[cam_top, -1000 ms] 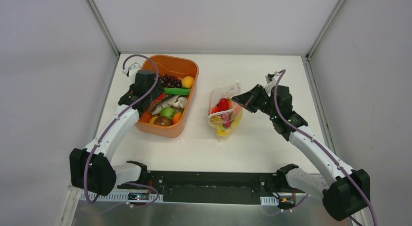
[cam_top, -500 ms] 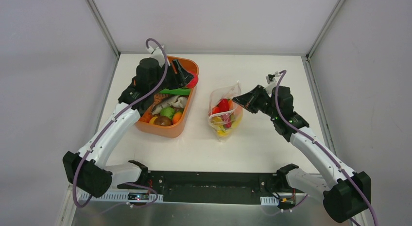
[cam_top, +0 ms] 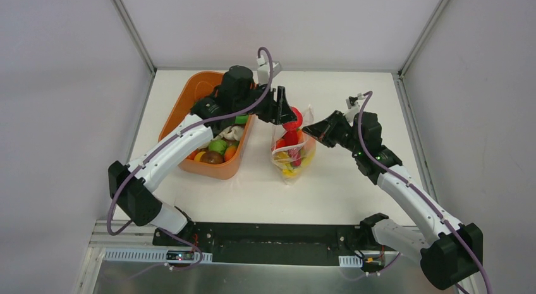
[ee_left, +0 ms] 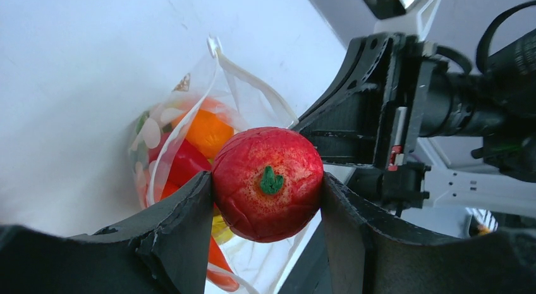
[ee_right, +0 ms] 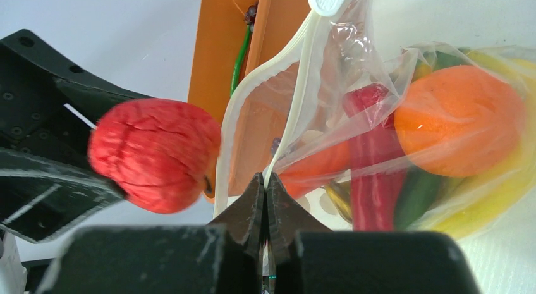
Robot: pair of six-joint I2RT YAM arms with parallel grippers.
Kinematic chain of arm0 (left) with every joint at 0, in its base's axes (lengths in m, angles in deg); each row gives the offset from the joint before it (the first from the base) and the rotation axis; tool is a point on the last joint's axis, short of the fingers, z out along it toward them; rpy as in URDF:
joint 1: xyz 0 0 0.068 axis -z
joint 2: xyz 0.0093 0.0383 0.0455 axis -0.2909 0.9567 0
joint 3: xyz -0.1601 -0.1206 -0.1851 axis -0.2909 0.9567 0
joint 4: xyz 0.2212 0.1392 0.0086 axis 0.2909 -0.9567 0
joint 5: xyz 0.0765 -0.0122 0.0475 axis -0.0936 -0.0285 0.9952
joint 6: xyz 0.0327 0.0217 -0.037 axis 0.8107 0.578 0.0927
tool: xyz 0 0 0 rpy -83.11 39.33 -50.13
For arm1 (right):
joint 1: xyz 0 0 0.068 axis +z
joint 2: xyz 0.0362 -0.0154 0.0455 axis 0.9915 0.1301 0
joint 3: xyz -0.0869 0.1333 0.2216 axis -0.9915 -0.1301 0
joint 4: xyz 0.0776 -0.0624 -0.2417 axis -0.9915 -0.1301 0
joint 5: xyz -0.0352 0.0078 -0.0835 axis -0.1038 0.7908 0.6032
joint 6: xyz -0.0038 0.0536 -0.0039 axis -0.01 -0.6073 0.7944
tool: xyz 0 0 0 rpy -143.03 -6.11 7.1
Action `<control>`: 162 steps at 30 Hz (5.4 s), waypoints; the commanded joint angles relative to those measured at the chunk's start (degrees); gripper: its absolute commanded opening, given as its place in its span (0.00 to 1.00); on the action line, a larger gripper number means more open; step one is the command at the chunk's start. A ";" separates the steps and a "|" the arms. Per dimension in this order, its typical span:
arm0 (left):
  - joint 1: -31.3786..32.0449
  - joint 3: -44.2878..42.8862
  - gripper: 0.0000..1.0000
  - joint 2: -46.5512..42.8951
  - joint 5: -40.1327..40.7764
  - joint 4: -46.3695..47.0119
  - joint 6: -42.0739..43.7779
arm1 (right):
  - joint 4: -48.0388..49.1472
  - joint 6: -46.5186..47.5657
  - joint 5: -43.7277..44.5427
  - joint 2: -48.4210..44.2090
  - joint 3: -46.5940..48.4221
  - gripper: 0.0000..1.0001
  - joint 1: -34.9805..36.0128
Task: Place the food in the zip-top bag and seal the zipper
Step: Place the fake vegetable in the zipper food storage bag, then zip the zipper food storage bag at the center of the board.
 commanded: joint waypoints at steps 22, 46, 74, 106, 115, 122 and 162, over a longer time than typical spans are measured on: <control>4.45 -10.65 0.44 9.96 1.15 -15.57 10.00 | 5.96 0.28 1.57 -5.28 -1.26 0.00 -0.17; 4.41 4.12 0.96 -3.99 14.12 -9.87 9.13 | 5.12 0.31 3.05 -4.58 -1.76 0.00 -0.26; 7.98 14.16 0.99 -8.74 -2.69 0.36 7.70 | 4.53 -0.17 3.47 -2.45 -0.97 0.00 -0.28; 13.49 8.22 0.00 -4.29 15.95 -7.42 12.19 | 2.55 4.76 4.01 -3.65 0.24 0.06 -0.49; 13.50 7.66 0.00 -5.76 15.71 -11.92 21.96 | -3.55 18.04 14.29 -9.60 2.26 0.57 -2.01; 13.25 10.35 0.00 -11.67 13.70 -13.70 33.44 | -5.53 26.43 17.60 -10.70 2.43 0.57 -6.30; 3.88 14.60 0.00 -16.56 -9.86 -19.53 52.05 | 51.44 24.79 -30.66 7.38 -20.92 0.79 -20.09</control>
